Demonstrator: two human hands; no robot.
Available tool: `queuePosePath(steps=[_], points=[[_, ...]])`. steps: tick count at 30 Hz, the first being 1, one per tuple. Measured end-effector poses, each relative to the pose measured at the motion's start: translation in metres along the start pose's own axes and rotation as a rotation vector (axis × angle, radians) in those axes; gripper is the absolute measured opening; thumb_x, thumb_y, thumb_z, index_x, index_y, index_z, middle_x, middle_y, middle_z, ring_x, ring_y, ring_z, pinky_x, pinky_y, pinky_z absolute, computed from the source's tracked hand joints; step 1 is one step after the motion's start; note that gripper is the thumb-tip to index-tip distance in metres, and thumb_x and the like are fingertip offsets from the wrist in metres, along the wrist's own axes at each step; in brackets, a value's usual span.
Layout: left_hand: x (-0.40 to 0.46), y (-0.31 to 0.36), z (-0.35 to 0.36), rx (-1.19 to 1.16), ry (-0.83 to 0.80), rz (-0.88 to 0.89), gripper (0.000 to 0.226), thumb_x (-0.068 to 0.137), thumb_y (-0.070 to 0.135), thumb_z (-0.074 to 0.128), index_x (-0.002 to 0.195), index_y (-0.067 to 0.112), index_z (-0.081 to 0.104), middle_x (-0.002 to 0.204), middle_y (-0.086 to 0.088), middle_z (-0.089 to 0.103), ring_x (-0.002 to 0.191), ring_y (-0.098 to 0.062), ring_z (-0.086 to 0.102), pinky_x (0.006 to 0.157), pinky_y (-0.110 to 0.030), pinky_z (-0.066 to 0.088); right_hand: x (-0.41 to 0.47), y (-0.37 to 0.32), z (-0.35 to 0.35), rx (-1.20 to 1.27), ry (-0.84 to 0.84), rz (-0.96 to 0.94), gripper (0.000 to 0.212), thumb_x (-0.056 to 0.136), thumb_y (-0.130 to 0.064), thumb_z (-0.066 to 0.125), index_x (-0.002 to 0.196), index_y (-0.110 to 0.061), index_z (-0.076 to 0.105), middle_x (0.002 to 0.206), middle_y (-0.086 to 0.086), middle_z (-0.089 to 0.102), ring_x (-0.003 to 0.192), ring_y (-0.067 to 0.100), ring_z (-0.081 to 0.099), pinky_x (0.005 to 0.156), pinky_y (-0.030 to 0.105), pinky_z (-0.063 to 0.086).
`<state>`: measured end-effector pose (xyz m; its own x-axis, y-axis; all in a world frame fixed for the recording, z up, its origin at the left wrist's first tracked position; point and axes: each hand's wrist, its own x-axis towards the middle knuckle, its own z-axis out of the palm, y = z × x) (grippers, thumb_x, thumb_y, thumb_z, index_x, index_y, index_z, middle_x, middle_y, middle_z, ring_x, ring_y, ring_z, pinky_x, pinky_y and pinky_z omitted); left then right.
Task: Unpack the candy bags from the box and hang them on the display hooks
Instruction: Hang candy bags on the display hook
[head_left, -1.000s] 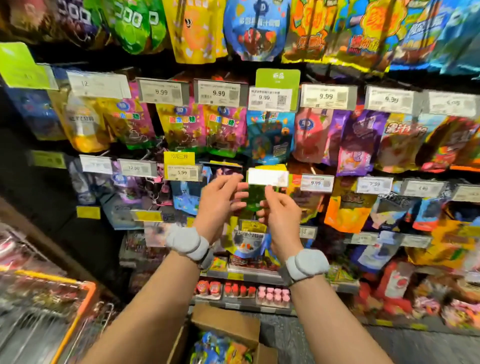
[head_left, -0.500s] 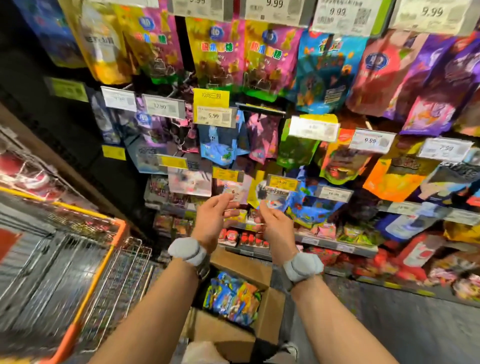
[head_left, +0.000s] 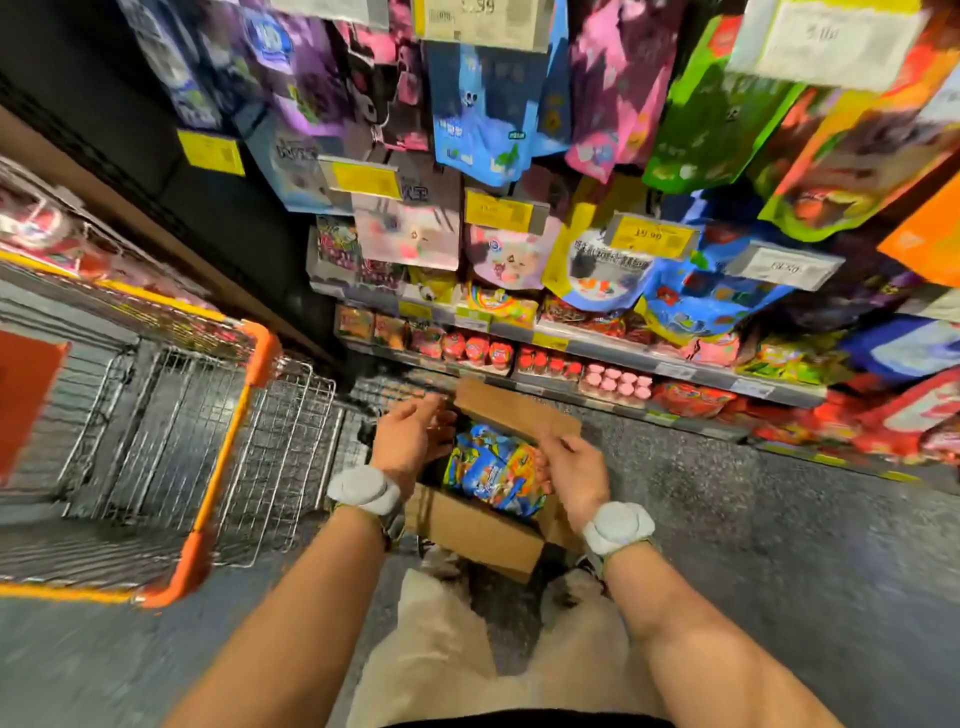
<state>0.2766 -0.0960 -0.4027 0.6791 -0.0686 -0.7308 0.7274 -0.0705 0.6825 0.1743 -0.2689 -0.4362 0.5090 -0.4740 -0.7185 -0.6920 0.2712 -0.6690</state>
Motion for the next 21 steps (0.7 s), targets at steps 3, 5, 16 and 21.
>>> queuePosePath(steps=[3, 5, 16, 21], points=[[0.014, -0.028, -0.008, 0.023, 0.037, -0.089, 0.019, 0.099, 0.029, 0.054, 0.095, 0.012, 0.062, 0.075, -0.003, 0.067, 0.066, -0.02, 0.061, 0.06, -0.029, 0.052, 0.009, 0.023, -0.002, 0.001, 0.02, 0.062, 0.036, 0.095, -0.039, 0.063, 0.078, -0.007, 0.063, 0.06, 0.007, 0.058, 0.046, 0.017, 0.049, 0.04, 0.026, 0.038], [0.019, -0.045, -0.009, 0.038, 0.043, -0.152, 0.018, 0.101, 0.026, 0.051, 0.092, 0.013, 0.06, 0.076, -0.002, 0.067, 0.065, -0.018, 0.06, 0.057, -0.027, 0.05, 0.011, 0.035, -0.003, 0.005, 0.014, 0.128, 0.03, 0.098, -0.032, 0.06, 0.081, -0.007, 0.06, 0.06, 0.006, 0.054, 0.043, 0.014, 0.045, 0.035, 0.022, 0.035], [0.066, -0.136, -0.019, 0.22, -0.008, -0.363, 0.023, 0.1, 0.03, 0.053, 0.091, 0.011, 0.063, 0.082, -0.006, 0.067, 0.068, -0.021, 0.062, 0.06, -0.032, 0.051, 0.046, 0.127, -0.014, -0.215, -0.056, 0.418, 0.029, 0.1, -0.03, 0.057, 0.082, -0.008, 0.052, 0.061, 0.007, 0.05, 0.035, 0.014, 0.043, 0.036, 0.018, 0.031], [0.094, -0.17, -0.029, 0.339, -0.003, -0.425, 0.018, 0.1, 0.022, 0.053, 0.091, 0.008, 0.059, 0.074, -0.009, 0.064, 0.06, -0.022, 0.055, 0.055, -0.027, 0.046, 0.072, 0.153, -0.011, -0.331, -0.119, 0.416, 0.027, 0.098, -0.036, 0.057, 0.085, -0.012, 0.055, 0.062, 0.002, 0.057, 0.044, 0.011, 0.053, 0.044, 0.021, 0.044]])
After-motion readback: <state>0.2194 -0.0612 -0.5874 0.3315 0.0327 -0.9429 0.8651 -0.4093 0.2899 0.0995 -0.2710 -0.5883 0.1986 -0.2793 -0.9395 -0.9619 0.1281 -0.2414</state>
